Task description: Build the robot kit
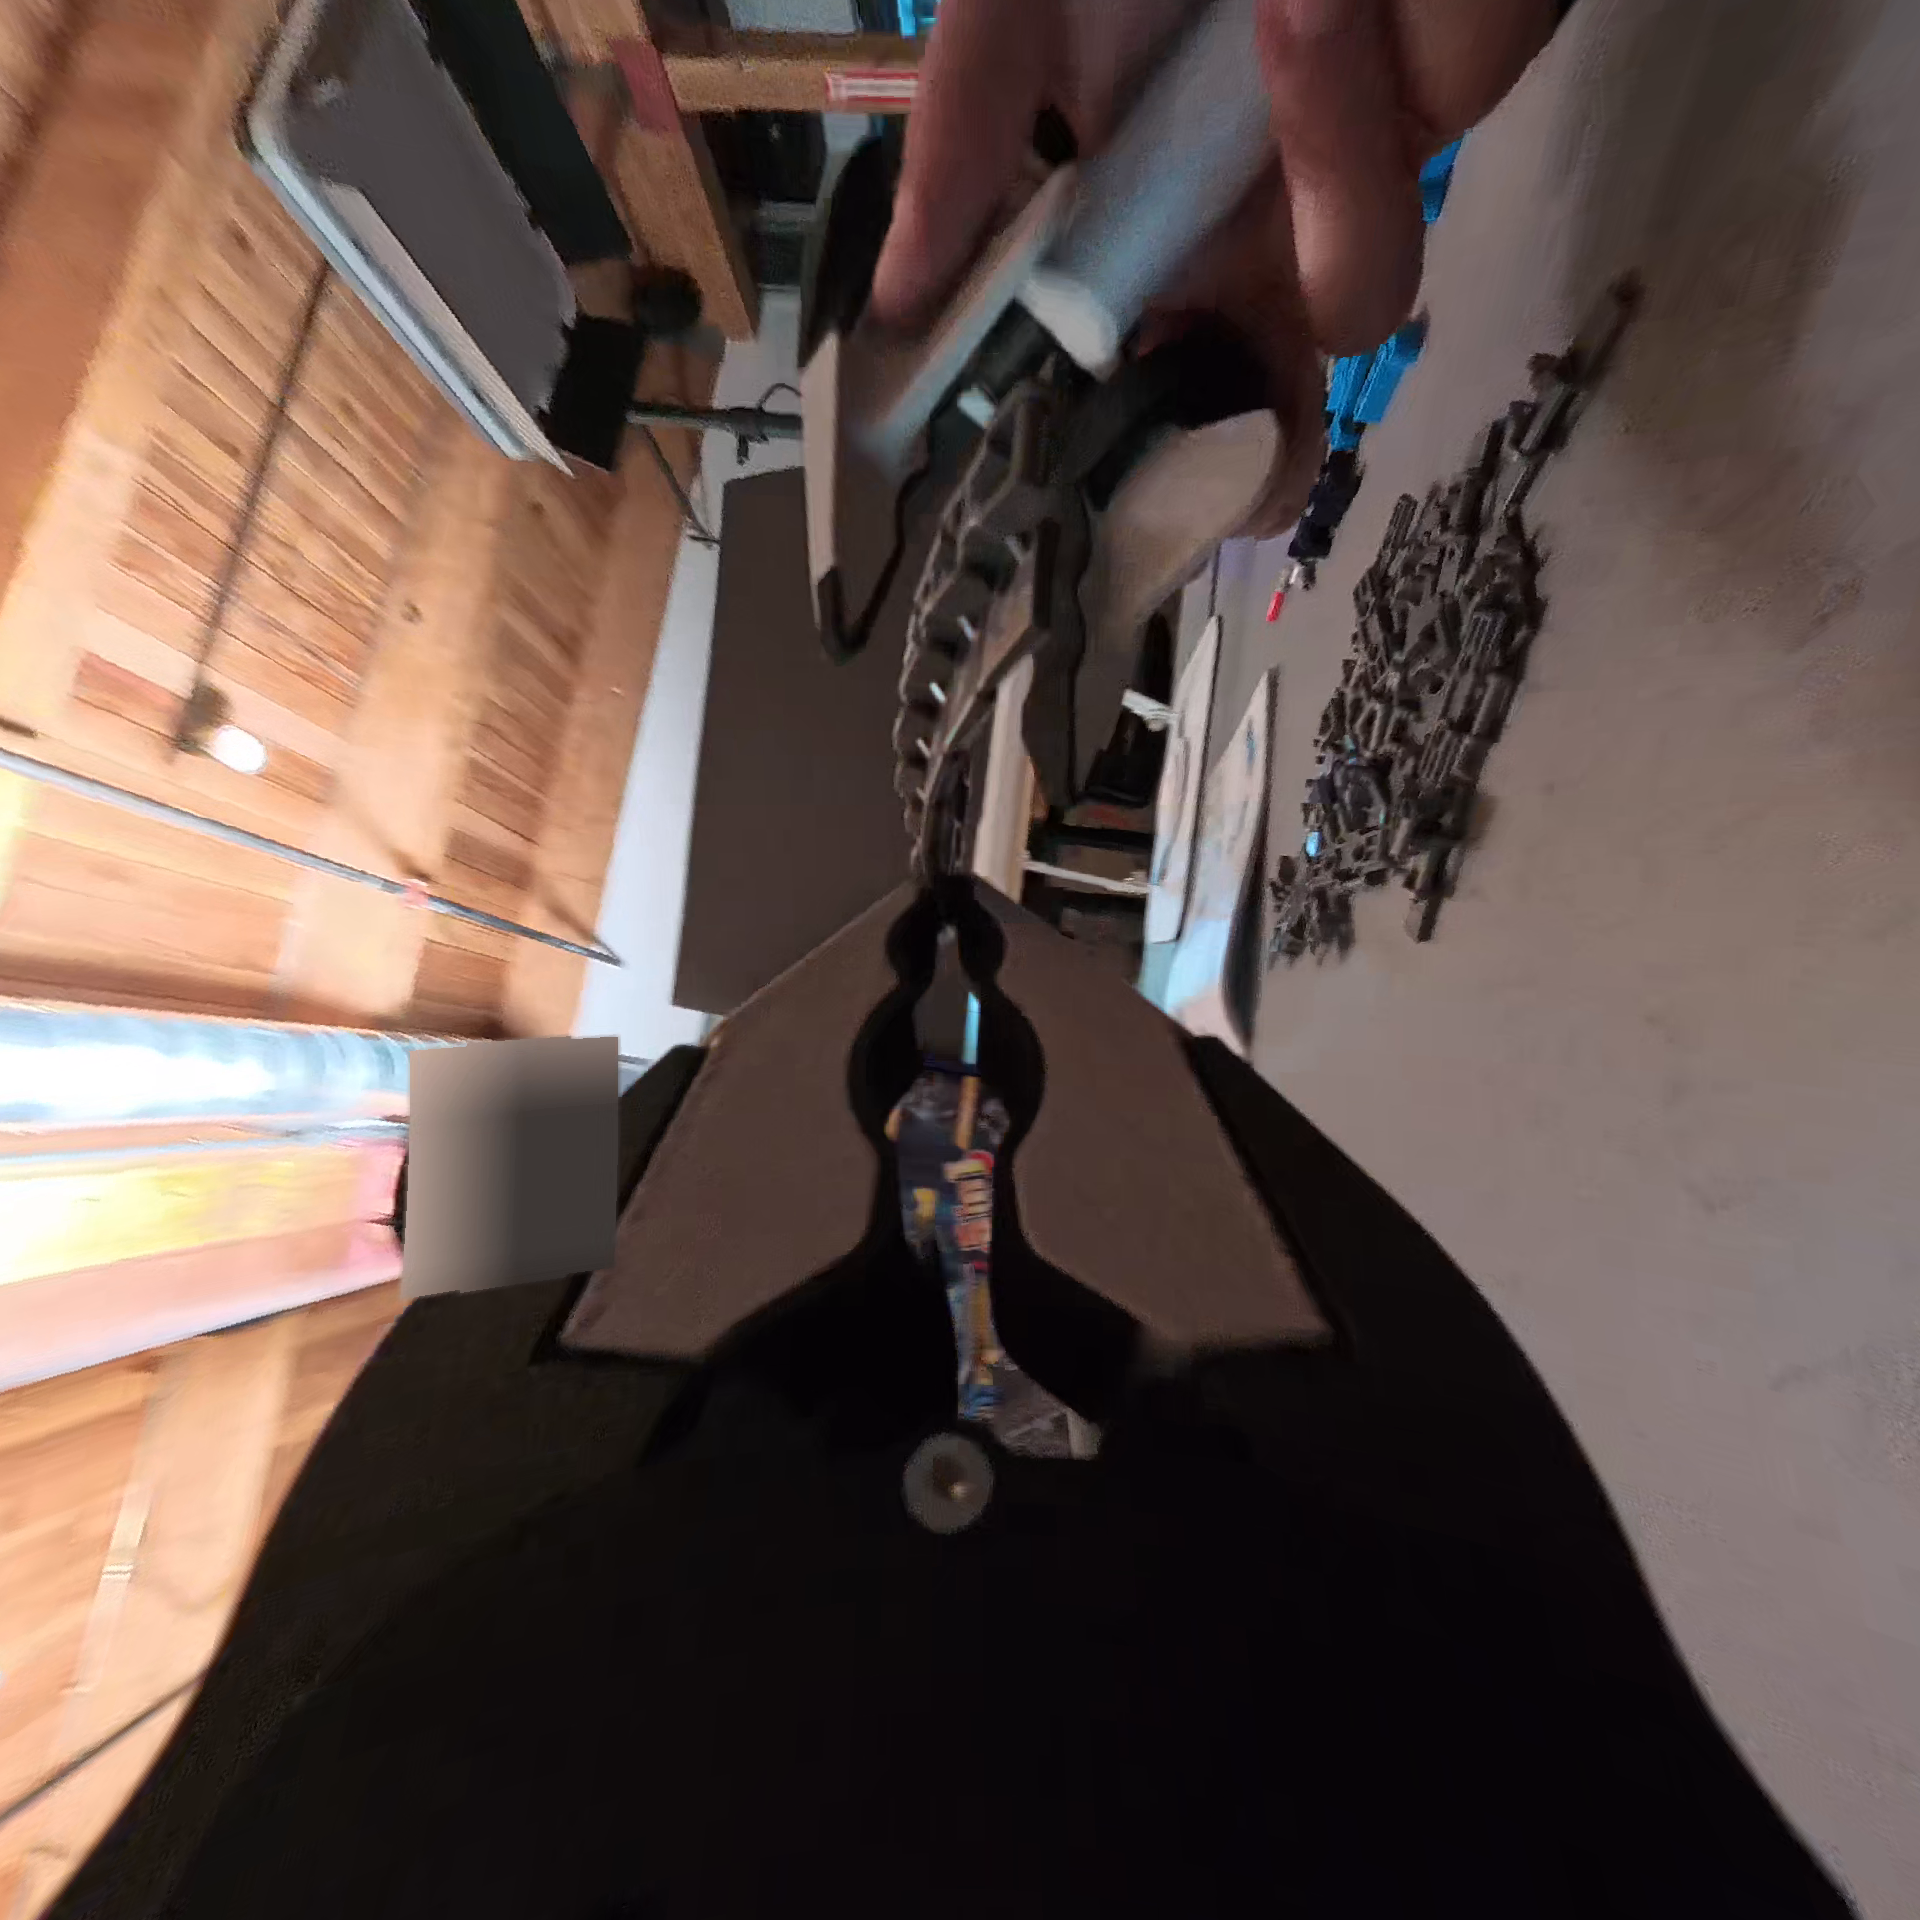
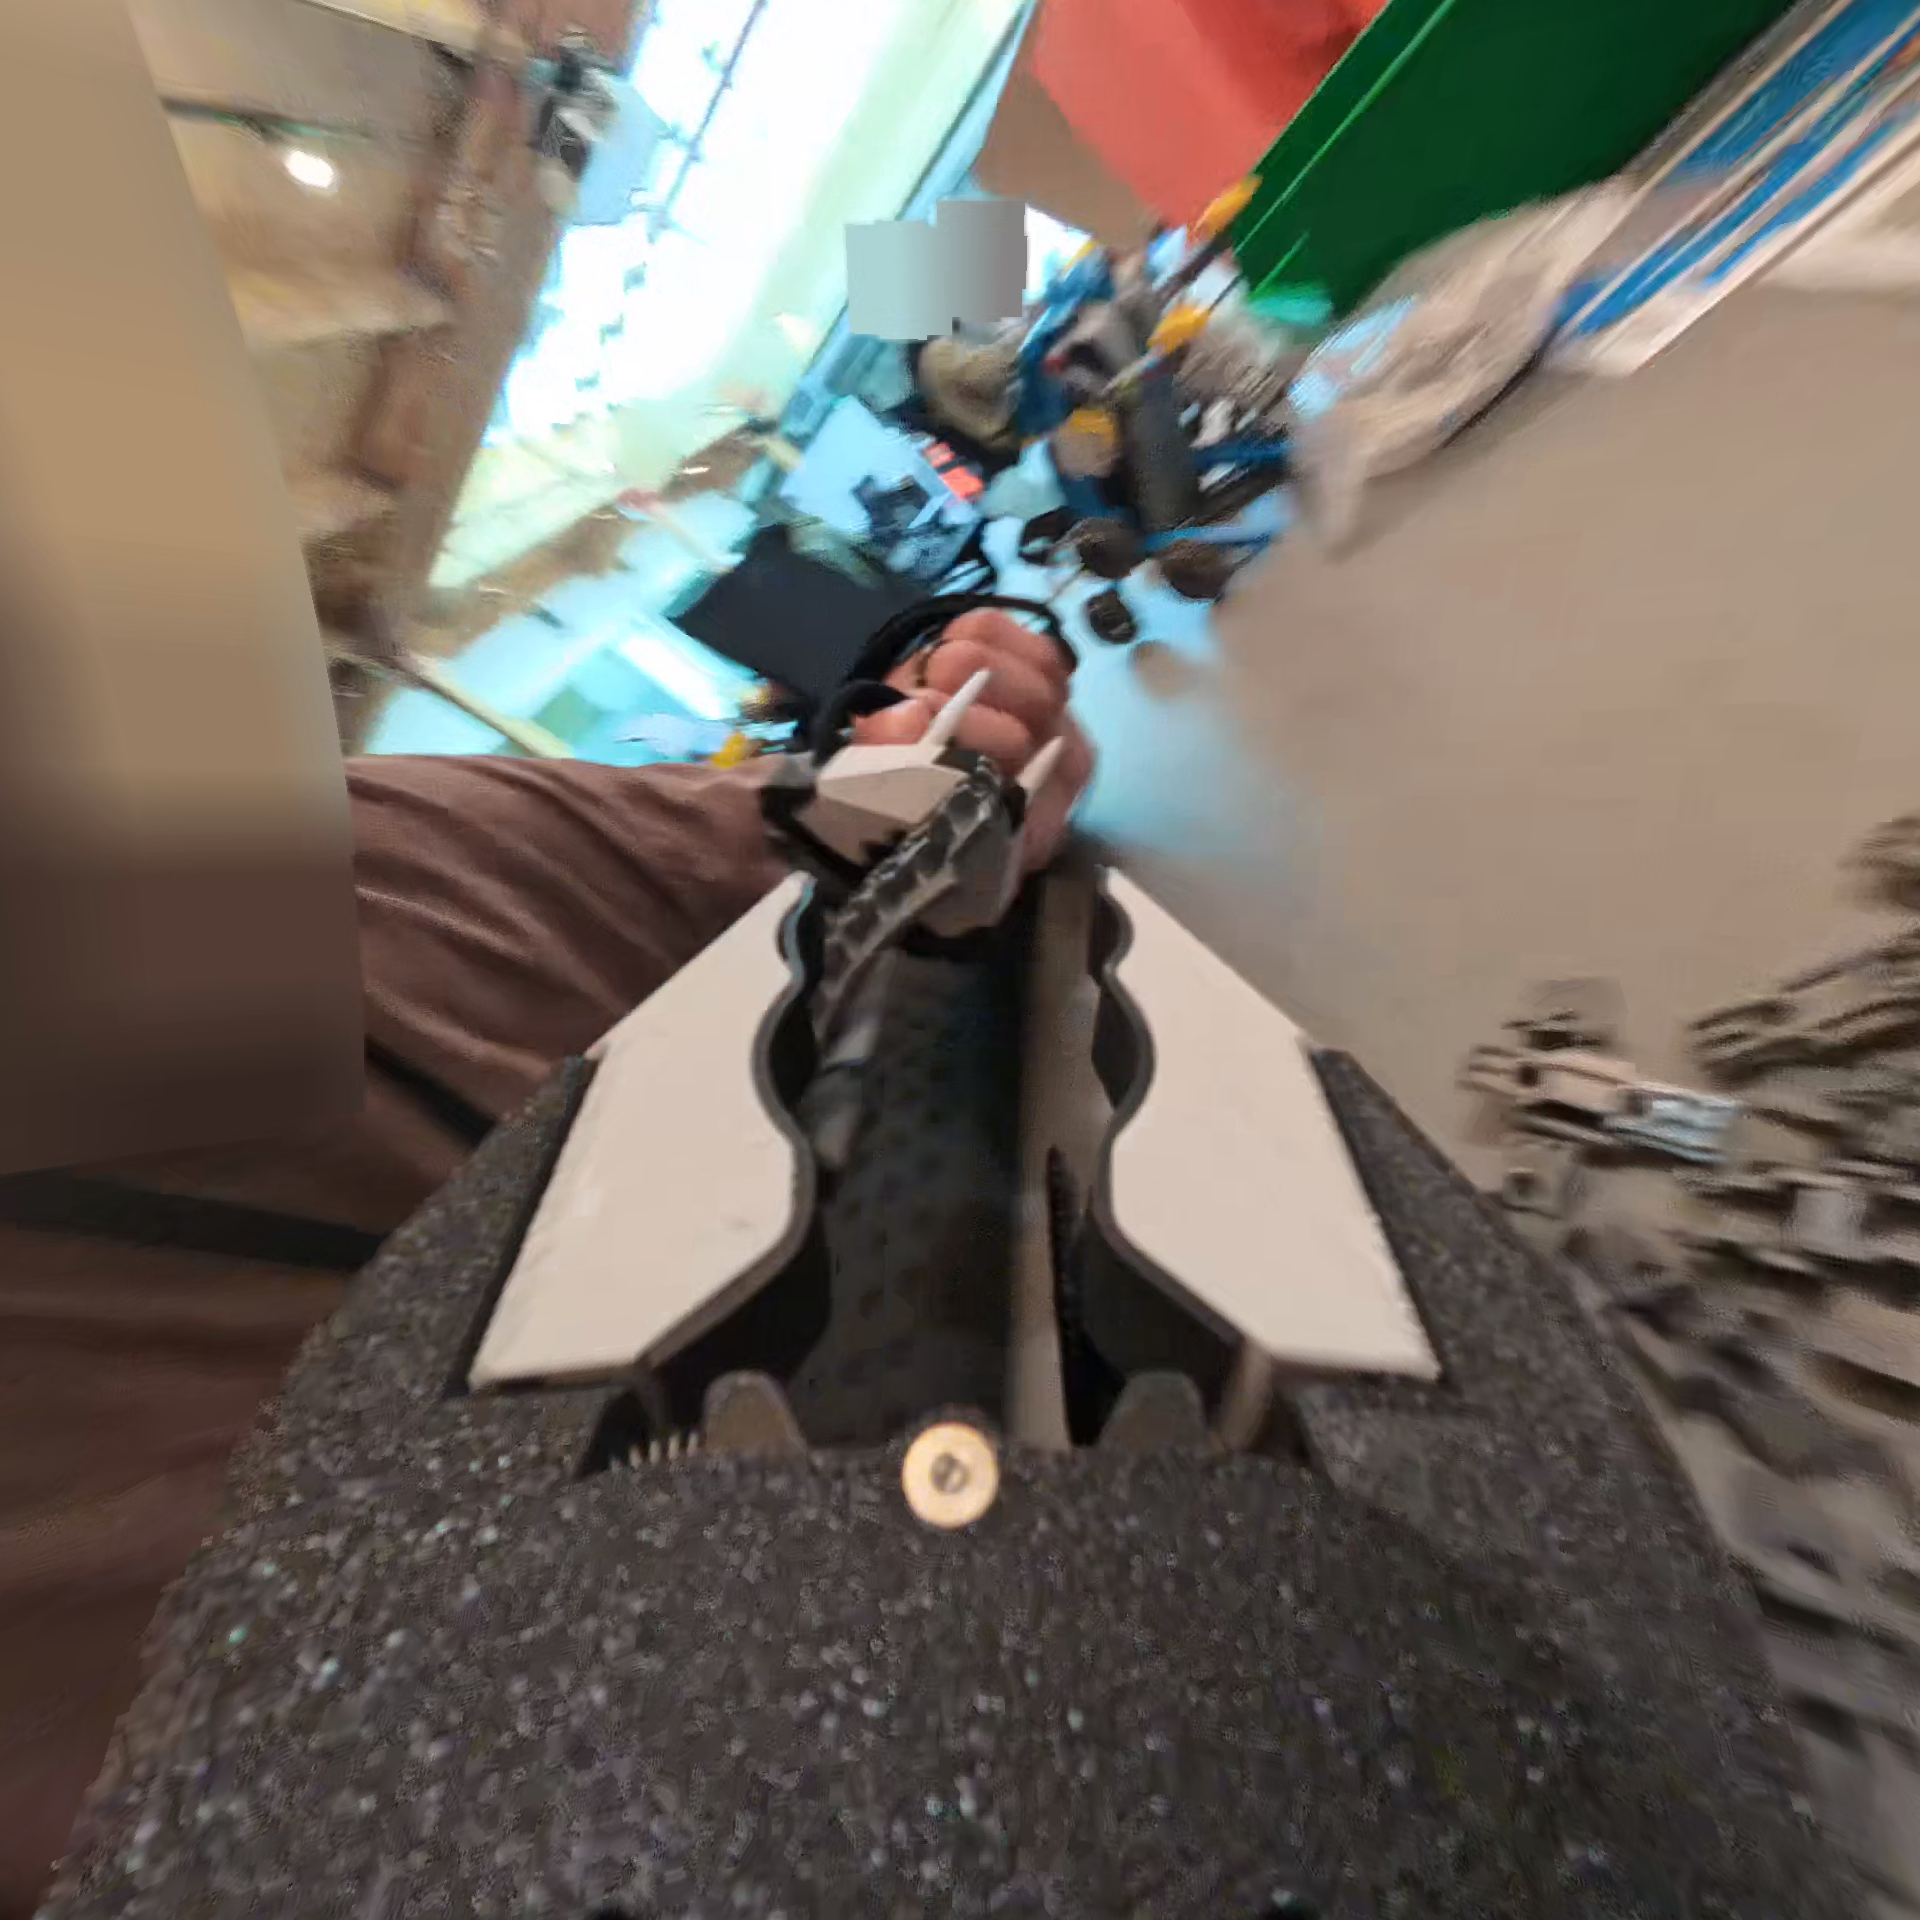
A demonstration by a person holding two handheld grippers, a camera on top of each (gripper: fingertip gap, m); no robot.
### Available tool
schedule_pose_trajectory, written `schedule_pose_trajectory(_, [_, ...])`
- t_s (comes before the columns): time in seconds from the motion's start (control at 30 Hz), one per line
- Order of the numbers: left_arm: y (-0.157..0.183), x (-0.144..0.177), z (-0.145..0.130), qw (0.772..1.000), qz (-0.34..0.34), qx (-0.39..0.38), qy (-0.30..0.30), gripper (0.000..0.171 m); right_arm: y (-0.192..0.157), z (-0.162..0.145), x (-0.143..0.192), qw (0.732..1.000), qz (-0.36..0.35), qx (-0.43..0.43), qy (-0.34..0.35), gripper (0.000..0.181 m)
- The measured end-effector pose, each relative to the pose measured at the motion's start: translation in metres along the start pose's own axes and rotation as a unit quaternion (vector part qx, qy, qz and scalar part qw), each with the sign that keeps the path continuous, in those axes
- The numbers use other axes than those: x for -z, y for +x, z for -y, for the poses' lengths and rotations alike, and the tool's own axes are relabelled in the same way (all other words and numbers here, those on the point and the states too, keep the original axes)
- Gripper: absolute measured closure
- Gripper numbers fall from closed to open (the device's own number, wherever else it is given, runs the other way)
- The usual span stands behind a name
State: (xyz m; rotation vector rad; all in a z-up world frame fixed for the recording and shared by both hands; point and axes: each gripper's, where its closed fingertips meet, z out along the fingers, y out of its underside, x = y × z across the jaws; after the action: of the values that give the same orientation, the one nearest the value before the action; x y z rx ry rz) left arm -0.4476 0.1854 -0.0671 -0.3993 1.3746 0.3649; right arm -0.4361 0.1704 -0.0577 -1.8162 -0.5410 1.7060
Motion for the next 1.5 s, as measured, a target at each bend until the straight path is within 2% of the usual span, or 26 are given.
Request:
schedule_pose_trajectory(0.1, [0.003, 0.003, 0.006, 0.999, 0.012, -0.042, 0.006, 0.171, -0.009, -0.013, -0.008, 0.994, 0.072, -0.076, -0.031, 0.144])
schedule_pose_trajectory(0.2, [0.003, 0.005, 0.011, 0.997, 0.024, -0.071, 0.011, 0.171, -0.013, -0.005, -0.004, 0.987, 0.107, -0.116, 0.001, 0.158])
schedule_pose_trajectory(0.33, [0.003, 0.005, 0.013, 0.994, 0.038, -0.099, 0.012, 0.171, -0.009, -0.007, -0.003, 0.983, 0.111, -0.147, 0.002, 0.169])
schedule_pose_trajectory(0.6, [0.006, 0.005, 0.016, 0.993, 0.041, -0.111, 0.017, 0.17, -0.006, -0.014, -0.004, 0.985, 0.1, -0.142, -0.012, 0.177])
schedule_pose_trajectory(0.8, [-0.001, 0.002, 0.011, 0.998, 0.037, -0.057, 0.011, 0.165, -0.004, -0.01, -0.002, 0.989, 0.084, -0.121, -0.005, 0.179])
schedule_pose_trajectory(0.9, [-0.009, 0.002, 0.007, 0.999, 0.043, -0.018, 0.01, 0.156, -0.002, -0.006, 0.003, 0.99, 0.079, -0.119, 0.006, 0.179])
schedule_pose_trajectory(1.0, [-0.012, -0.004, -0.011, 0.997, 0.025, 0.069, -0.017, 0.149, -0.003, 0.002, 0.009, 0.991, 0.077, -0.102, 0.026, 0.178])
schedule_pose_trajectory(1.07, [-0.01, -0.012, -0.036, 0.977, -0.027, 0.206, -0.053, 0.149, -0.003, 0.008, 0.012, 0.994, 0.063, -0.076, 0.038, 0.177])
schedule_pose_trajectory(1.1, [-0.008, -0.014, -0.046, 0.955, -0.056, 0.283, -0.066, 0.149, -0.002, 0.009, 0.014, 0.996, 0.05, -0.062, 0.039, 0.18])
schedule_pose_trajectory(1.2, [0.01, -0.018, -0.047, 0.854, -0.179, 0.486, -0.043, 0.149, 0.003, 0.008, 0.016, 0.999, 0.019, -0.04, 0.031, 0.178])
schedule_pose_trajectory(1.23, [0.017, -0.017, -0.043, 0.824, -0.213, 0.525, -0.033, 0.149, 0.007, 0.006, 0.016, 0.999, 0.002, -0.032, 0.025, 0.178])
schedule_pose_trajectory(1.3, [0.028, -0.014, -0.036, 0.781, -0.256, 0.569, -0.013, 0.149, 0.015, 0.004, 0.02, 0.999, -0.037, -0.004, 0.01, 0.178])
schedule_pose_trajectory(1.37, [0.037, -0.01, -0.022, 0.764, -0.3, 0.571, 0.011, 0.149, 0.019, -0.001, 0.024, 0.998, -0.058, 0.009, -0.014, 0.178])
schedule_pose_trajectory(1.5, [0.043, -0.006, -0.007, 0.777, -0.328, 0.537, 0.027, 0.149, 0.048, -0.042, 0.033, 0.982, -0.135, 0.005, -0.13, 0.177])
